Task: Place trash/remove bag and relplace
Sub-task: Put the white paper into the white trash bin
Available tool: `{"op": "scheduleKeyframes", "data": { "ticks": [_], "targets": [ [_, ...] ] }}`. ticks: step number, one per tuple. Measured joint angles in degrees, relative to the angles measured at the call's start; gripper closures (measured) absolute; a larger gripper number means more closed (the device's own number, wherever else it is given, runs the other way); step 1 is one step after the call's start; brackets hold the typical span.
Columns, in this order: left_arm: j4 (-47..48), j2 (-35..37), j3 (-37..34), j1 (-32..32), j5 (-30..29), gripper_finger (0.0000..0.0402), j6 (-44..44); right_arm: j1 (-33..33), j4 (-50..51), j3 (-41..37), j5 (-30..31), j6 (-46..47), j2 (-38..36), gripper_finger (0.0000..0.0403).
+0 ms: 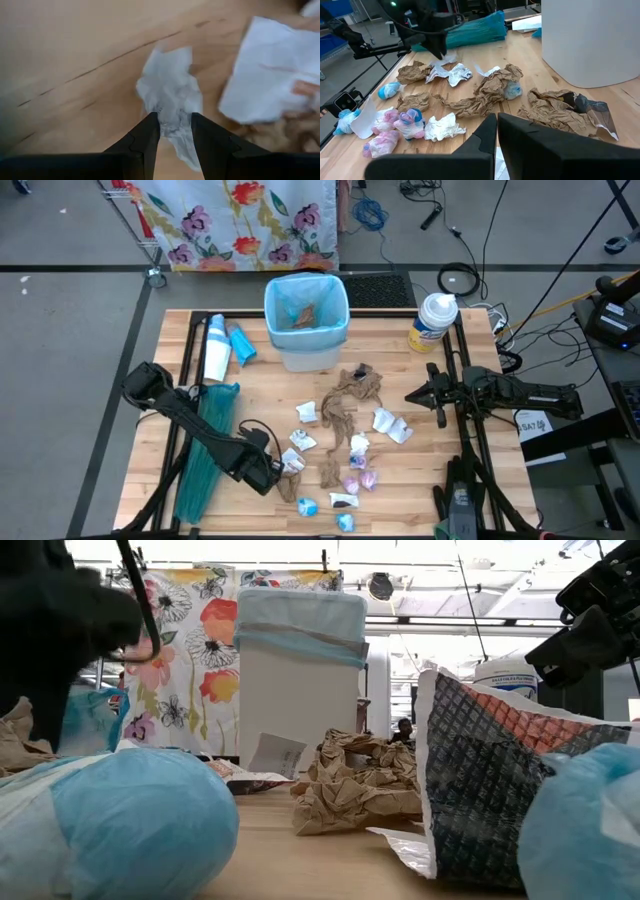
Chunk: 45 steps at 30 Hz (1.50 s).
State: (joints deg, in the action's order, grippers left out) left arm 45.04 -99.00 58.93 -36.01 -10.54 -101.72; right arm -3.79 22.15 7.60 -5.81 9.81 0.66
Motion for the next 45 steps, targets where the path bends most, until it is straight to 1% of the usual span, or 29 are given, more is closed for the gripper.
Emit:
{"op": "scheduleKeyframes", "data": {
  "ticks": [3,5,7,10,11,14,17,22,27,31,36,41,45],
  "targets": [
    [-6.3,0.0,-3.3,1.2,1.6,0.0286,0.2,0.0,0.0,0.0,0.0,0.0,0.0,0.0394],
    [-8.1,0.2,-4.1,1.5,2.6,0.03,0.5,0.0,0.0,0.0,0.0,0.0,0.0,0.0394],
    [-8.2,0.2,-3.9,1.6,2.9,0.0327,0.7,0.0,0.0,0.0,0.0,0.0,0.0,0.0394],
    [-8.0,0.7,-3.2,1.5,2.3,0.0383,3.4,0.0,0.0,0.0,0.0,0.0,0.0,0.0394],
    [-7.4,1.4,-3.0,1.5,2.2,0.0391,3.7,0.0,0.0,0.0,0.0,0.0,0.0,0.0394],
    [-5.0,3.9,-2.3,1.5,1.1,0.0395,4.6,0.0,0.0,0.0,0.0,0.0,0.0,0.0394],
    [-0.7,7.6,-1.5,1.5,-1.9,0.0398,4.7,0.0,0.0,0.0,0.0,0.0,0.0,0.0394],
    [9.3,16.3,0.3,2.6,-7.9,0.0399,5.3,0.0,0.0,0.0,0.0,0.0,0.0,0.0394],
    [15.1,25.7,1.7,6.2,-13.5,0.04,10.5,0.0,0.0,0.0,0.0,0.0,0.0,0.0394],
    [16.4,32.4,2.7,11.2,-16.1,0.04,17.5,0.0,0.0,0.0,0.0,0.0,0.0,0.0394],
    [17.1,37.4,6.4,20.7,-17.0,0.0401,30.4,0.0,0.0,0.0,0.0,0.0,0.0,0.0394],
    [17.1,38.2,12.5,33.6,-16.6,0.0401,47.2,0.0,0.1,0.0,0.0,0.0,0.0,0.0394],
    [14.6,36.3,18.3,45.2,-11.8,0.0401,61.5,0.0,0.0,0.0,0.0,0.0,0.0,0.0394]
  ]
}}
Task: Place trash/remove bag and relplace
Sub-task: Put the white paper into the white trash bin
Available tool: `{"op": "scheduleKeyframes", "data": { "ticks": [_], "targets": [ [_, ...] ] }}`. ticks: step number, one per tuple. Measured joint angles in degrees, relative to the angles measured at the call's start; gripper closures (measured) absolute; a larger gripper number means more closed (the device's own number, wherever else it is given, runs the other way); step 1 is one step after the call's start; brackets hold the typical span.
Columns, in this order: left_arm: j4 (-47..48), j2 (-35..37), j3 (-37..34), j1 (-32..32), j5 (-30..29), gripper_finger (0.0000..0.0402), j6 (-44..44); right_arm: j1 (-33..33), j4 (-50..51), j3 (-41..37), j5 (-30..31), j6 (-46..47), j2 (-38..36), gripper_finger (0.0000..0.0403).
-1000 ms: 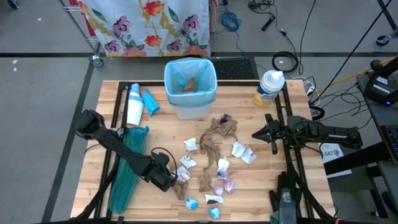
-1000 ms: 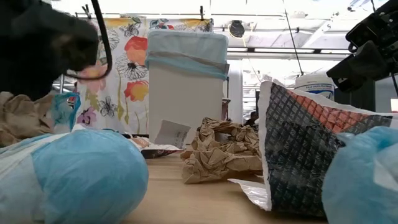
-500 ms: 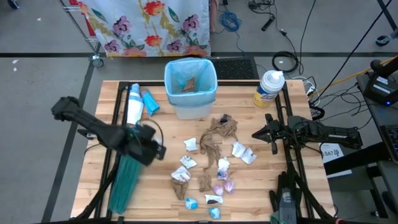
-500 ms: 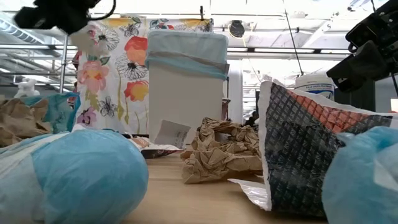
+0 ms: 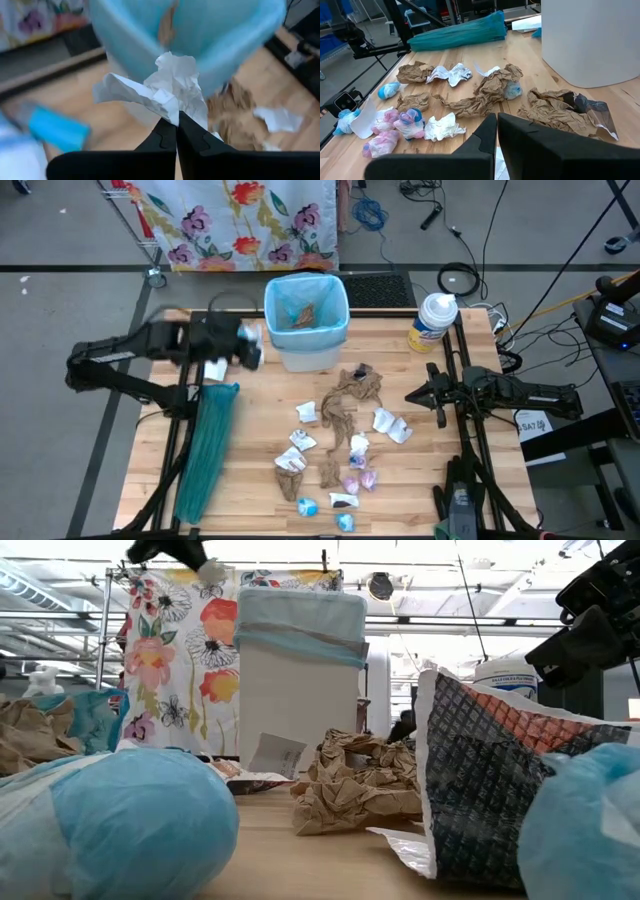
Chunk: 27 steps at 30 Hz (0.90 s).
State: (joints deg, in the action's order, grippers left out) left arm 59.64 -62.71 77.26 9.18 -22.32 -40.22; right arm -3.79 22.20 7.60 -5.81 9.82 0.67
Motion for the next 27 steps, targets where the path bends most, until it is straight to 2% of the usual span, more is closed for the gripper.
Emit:
{"op": "scheduleKeyframes", "data": {
  "ticks": [3,6,9,12,18,27],
  "targets": [
    [-3.9,-1.9,4.0,8.4,5.6,0.0401,9.1,0.0,0.0,0.0,0.0,0.0,0.0,0.0394],
    [-8.3,-5.1,7.8,15.2,13.6,0.0401,16.7,0.0,0.0,0.0,0.0,0.0,0.0,0.0394],
    [-10.5,-9.3,11.8,20.0,18.6,0.0401,22.7,0.0,0.0,0.0,0.0,0.0,0.0,0.0394],
    [-12.5,-13.5,15.1,22.3,22.4,0.04,27.7,0.0,0.0,0.0,0.0,0.0,0.0,0.0394],
    [-16.8,-18.5,18.0,22.4,23.6,0.0363,33.1,0.0,0.0,0.0,0.0,0.0,0.0,0.0394],
    [-18.4,-19.4,18.1,23.2,23.7,0.0301,34.8,0.0,0.0,0.0,0.0,0.0,0.0,0.0394]
  ]
}}
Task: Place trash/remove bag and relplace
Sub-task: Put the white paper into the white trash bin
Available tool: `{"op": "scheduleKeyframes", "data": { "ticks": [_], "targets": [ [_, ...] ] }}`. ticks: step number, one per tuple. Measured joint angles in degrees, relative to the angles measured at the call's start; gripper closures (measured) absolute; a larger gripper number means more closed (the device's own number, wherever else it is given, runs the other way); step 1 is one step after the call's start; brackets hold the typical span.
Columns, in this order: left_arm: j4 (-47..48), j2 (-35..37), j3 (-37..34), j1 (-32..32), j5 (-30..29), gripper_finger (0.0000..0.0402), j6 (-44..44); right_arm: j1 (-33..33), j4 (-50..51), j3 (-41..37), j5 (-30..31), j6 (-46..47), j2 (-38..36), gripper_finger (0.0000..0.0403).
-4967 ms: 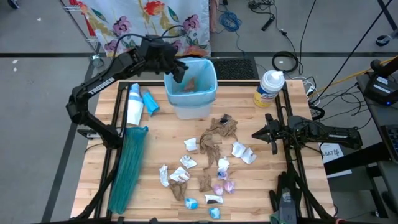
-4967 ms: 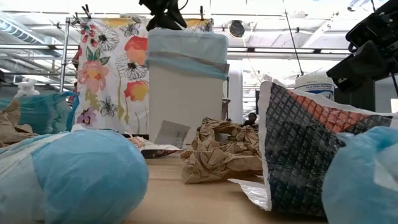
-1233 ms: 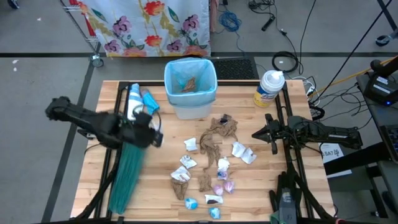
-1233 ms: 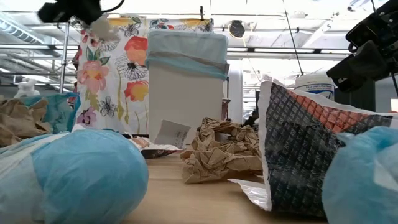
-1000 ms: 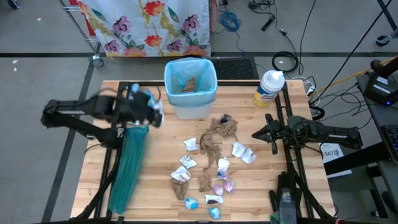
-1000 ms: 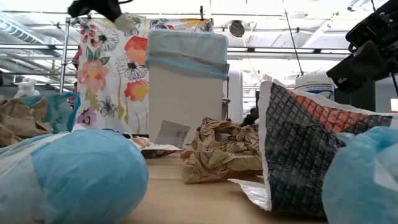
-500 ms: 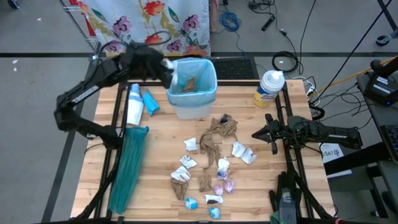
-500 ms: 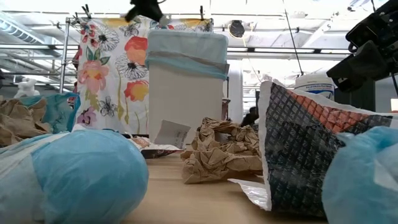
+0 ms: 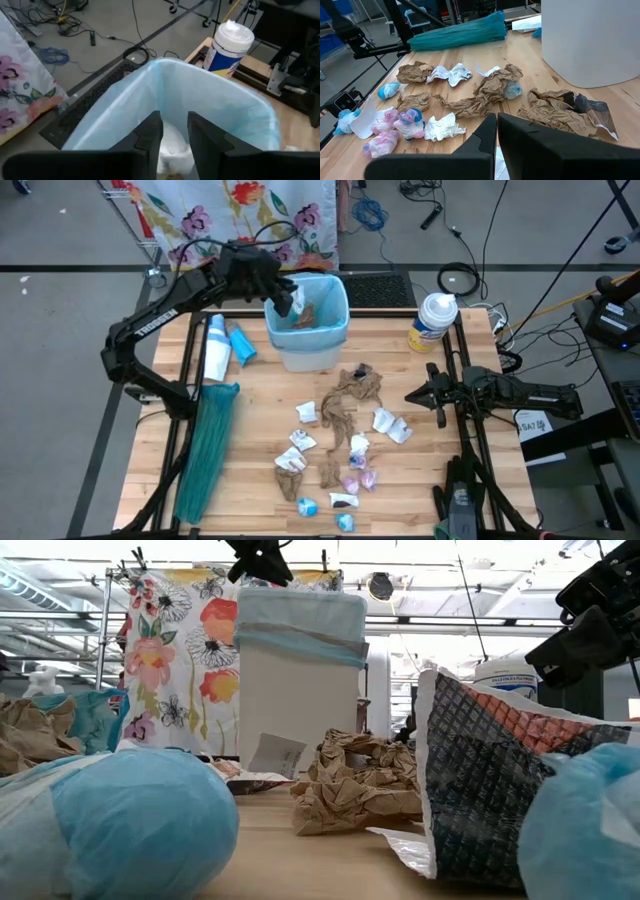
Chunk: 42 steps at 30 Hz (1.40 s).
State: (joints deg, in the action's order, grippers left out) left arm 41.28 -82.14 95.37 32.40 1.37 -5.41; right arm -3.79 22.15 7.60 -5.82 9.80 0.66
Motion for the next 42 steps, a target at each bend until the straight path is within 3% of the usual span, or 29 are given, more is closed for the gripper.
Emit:
{"op": "scheduleKeyframes", "data": {
  "ticks": [12,18,24,33,42],
  "targets": [
    [11.1,5.6,0.0,-4.0,-0.2,0.0293,-3.0,0.0,0.0,0.0,0.0,0.0,0.0,0.0394],
    [16.2,9.2,0.0,-12.4,-7.1,0.0293,-11.3,0.0,0.0,0.0,0.0,0.0,0.0,0.0394],
    [18.8,9.4,0.1,-26.0,-16.8,0.0293,-22.8,0.0,0.0,0.0,0.0,0.0,0.0,0.0394],
    [18.8,2.9,0.1,-45.0,-27.1,0.0293,-36.6,0.0,0.0,0.0,0.0,0.0,0.0,0.0394],
    [18.8,-8.3,0.0,-52.2,-24.1,0.0293,-34.4,0.0,0.0,0.0,0.0,0.0,0.0,0.0394]
  ]
}}
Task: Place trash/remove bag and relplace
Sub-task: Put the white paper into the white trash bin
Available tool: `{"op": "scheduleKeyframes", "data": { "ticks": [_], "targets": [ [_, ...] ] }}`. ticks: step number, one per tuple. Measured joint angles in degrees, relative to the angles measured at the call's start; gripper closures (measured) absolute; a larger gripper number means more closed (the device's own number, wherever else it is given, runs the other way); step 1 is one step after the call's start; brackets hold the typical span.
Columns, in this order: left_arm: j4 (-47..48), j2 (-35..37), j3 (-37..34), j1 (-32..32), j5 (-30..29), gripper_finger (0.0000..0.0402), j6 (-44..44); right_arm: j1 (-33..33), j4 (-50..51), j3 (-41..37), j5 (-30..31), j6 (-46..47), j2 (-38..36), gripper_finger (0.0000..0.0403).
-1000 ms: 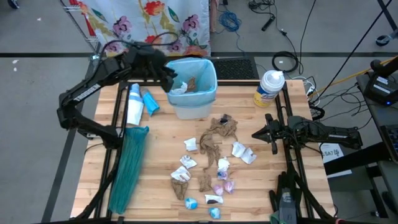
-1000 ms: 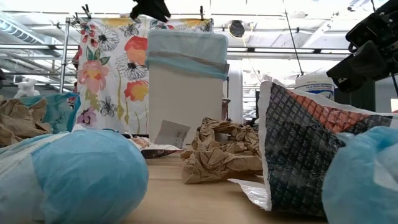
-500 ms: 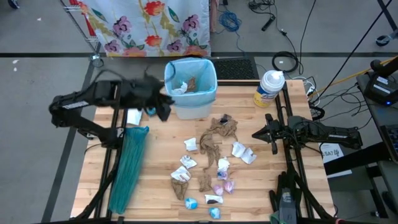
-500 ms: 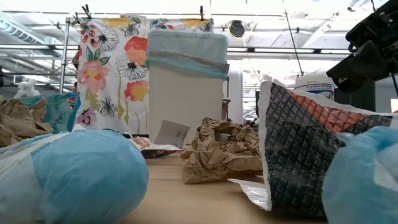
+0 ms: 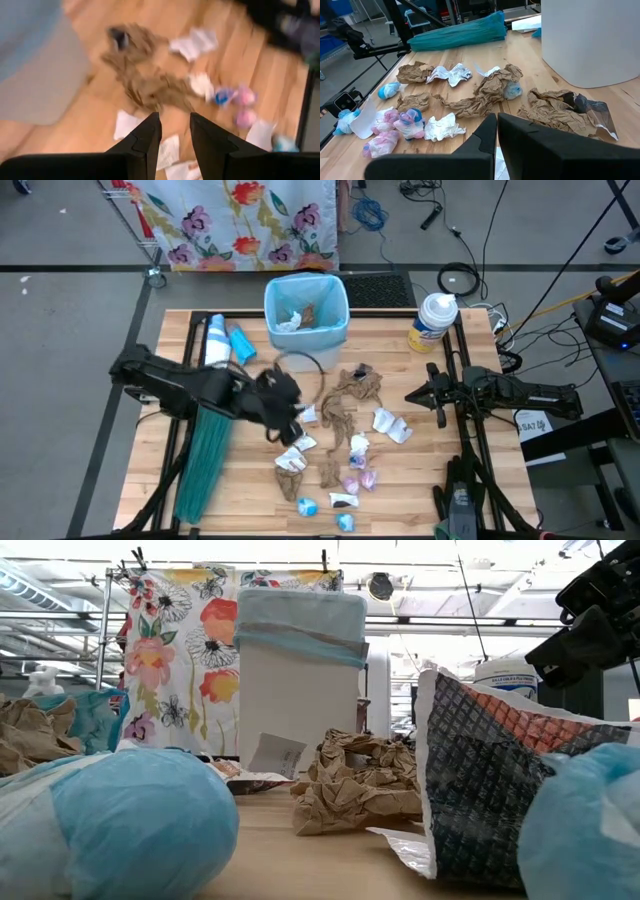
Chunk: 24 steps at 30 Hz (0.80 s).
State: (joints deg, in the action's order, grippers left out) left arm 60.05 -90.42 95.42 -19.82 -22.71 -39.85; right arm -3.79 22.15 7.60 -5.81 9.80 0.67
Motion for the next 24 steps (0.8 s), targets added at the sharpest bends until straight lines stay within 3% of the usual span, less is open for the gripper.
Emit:
{"op": "scheduleKeyframes", "data": {
  "ticks": [10,24],
  "targets": [
    [-3.8,-10.8,-0.1,0.8,9.0,0.0293,6.8,0.0,0.0,0.0,0.0,0.0,0.0,0.0394],
    [-3.5,-18.5,-0.1,7.4,16.8,0.0293,20.1,0.0,0.0,0.0,0.0,0.0,0.0,0.0394]
  ]
}}
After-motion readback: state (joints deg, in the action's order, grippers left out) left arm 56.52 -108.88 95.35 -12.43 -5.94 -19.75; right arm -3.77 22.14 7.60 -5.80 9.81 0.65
